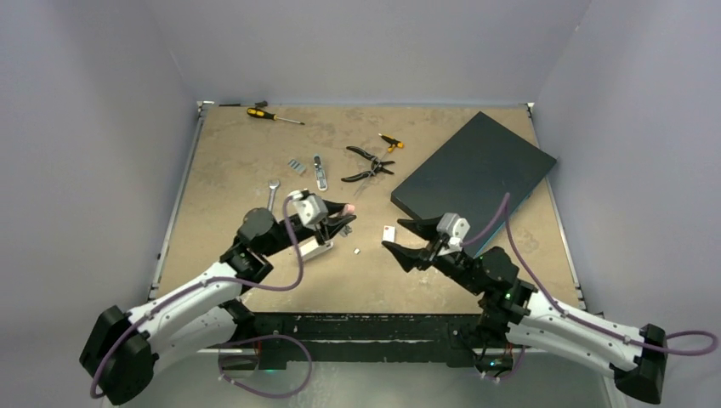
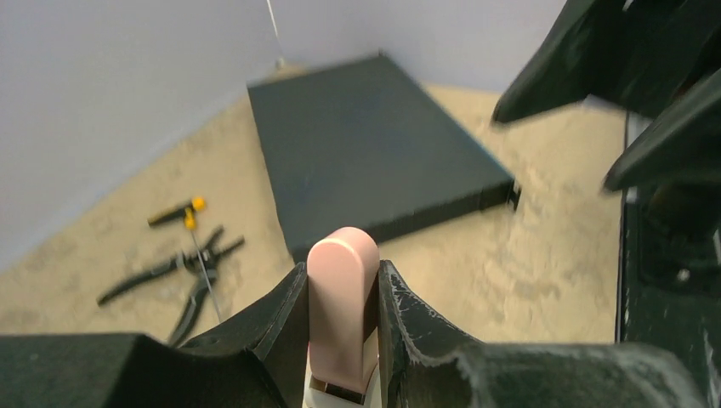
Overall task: Unload the staples from the stapler
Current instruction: Unload the staple at the center of the board.
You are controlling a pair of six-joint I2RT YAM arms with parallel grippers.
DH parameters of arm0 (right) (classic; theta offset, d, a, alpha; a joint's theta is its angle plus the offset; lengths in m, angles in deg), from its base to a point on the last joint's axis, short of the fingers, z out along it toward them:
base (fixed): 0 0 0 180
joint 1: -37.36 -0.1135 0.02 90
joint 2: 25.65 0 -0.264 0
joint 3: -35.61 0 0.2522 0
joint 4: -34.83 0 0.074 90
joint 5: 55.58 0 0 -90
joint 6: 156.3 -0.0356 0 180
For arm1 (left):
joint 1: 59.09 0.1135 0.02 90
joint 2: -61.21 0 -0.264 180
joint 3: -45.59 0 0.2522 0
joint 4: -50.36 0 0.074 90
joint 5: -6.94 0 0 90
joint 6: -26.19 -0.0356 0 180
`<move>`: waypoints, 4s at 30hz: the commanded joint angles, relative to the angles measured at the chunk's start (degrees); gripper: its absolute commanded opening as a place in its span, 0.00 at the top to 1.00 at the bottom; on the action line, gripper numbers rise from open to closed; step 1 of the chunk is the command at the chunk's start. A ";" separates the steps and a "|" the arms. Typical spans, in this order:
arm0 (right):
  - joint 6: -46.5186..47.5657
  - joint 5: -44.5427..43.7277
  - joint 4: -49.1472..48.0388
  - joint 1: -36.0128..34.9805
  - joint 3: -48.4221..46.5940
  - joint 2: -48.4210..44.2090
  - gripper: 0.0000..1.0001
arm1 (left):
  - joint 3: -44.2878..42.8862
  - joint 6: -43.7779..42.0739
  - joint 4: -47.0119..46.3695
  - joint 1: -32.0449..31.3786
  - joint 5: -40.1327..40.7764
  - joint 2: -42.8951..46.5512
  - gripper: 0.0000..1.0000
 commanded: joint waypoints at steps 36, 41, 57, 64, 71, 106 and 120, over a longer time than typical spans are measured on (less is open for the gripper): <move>-5.50 -19.44 24.74 0.10 -6.81 -17.08 0.38 | -38.76 -35.32 62.00 -23.57 33.20 -40.59 1.00; -4.47 -16.87 24.51 0.12 -6.79 -18.95 0.38 | -32.11 -30.96 49.75 -23.62 29.97 -28.82 1.00; 7.30 21.03 11.21 0.08 -8.60 -8.48 0.28 | -4.64 -12.28 11.35 -23.47 11.26 18.44 1.00; 13.67 28.71 3.49 0.05 -16.20 9.51 0.24 | -5.05 -10.37 9.59 -23.53 1.39 19.66 1.00; 13.16 33.11 -1.20 -0.01 -19.71 17.79 0.26 | -3.90 -9.61 6.46 -23.54 -0.24 20.31 1.00; 8.33 36.74 -8.99 -0.16 -18.57 24.53 0.69 | -3.52 -10.96 7.06 -23.52 5.16 19.43 1.00; 1.53 18.46 -7.23 -0.16 -18.18 23.36 1.00 | -3.61 -6.61 12.26 -23.54 24.12 24.31 0.15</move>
